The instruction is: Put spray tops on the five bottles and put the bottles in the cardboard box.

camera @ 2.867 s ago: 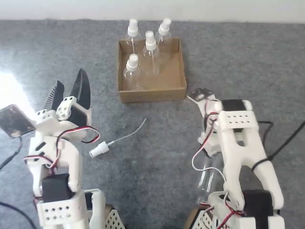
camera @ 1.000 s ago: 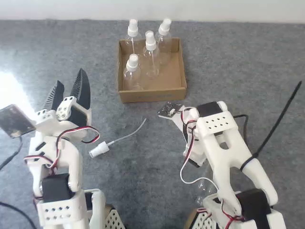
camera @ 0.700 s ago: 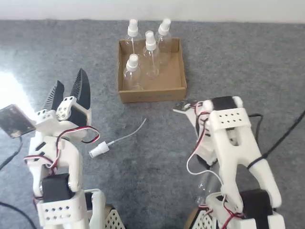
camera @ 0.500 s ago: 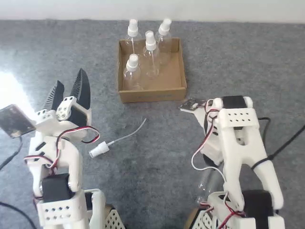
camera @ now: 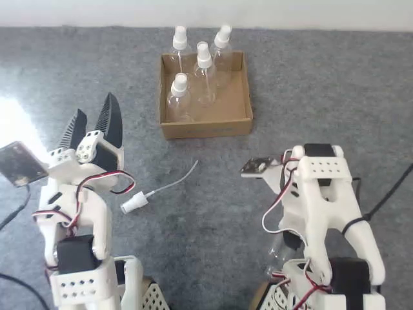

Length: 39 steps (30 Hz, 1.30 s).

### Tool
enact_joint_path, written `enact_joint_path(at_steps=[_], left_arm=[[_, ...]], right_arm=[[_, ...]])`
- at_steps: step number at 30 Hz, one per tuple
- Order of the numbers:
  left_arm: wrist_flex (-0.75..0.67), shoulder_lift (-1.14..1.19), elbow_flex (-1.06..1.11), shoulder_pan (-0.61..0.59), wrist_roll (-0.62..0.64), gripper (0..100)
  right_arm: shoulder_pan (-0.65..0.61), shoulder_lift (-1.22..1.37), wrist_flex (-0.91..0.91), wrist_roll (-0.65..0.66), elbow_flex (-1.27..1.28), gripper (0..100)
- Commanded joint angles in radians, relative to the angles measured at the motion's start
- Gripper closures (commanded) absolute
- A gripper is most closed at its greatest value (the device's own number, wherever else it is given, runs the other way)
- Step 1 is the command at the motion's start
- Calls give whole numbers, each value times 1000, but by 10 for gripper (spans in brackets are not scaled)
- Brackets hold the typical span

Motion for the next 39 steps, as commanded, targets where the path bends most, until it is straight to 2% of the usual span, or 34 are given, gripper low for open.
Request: enact_joint_path(at_steps=[1,9,15,21,25,29,34,39], left_arm=[[-31,-11,-19,-5,3,782],[-31,-11,-19,-6,3,782],[-31,-11,-19,-6,3,782],[-31,-11,-19,-6,3,782],[-31,-11,-19,-6,3,782],[-31,-11,-19,-6,3,782],[-31,-11,-19,-6,3,782],[-31,-11,-19,-6,3,782]], right_arm=[[-13,-45,-105,48,83,981],[-177,-44,-208,43,163,980],[-232,-54,-295,31,161,979],[-311,-54,-390,-180,161,979],[-355,-56,-412,-245,160,980],[-341,-56,-364,-245,107,981],[-300,-56,-168,-242,-64,982],[-300,-56,-48,-242,-180,982]])
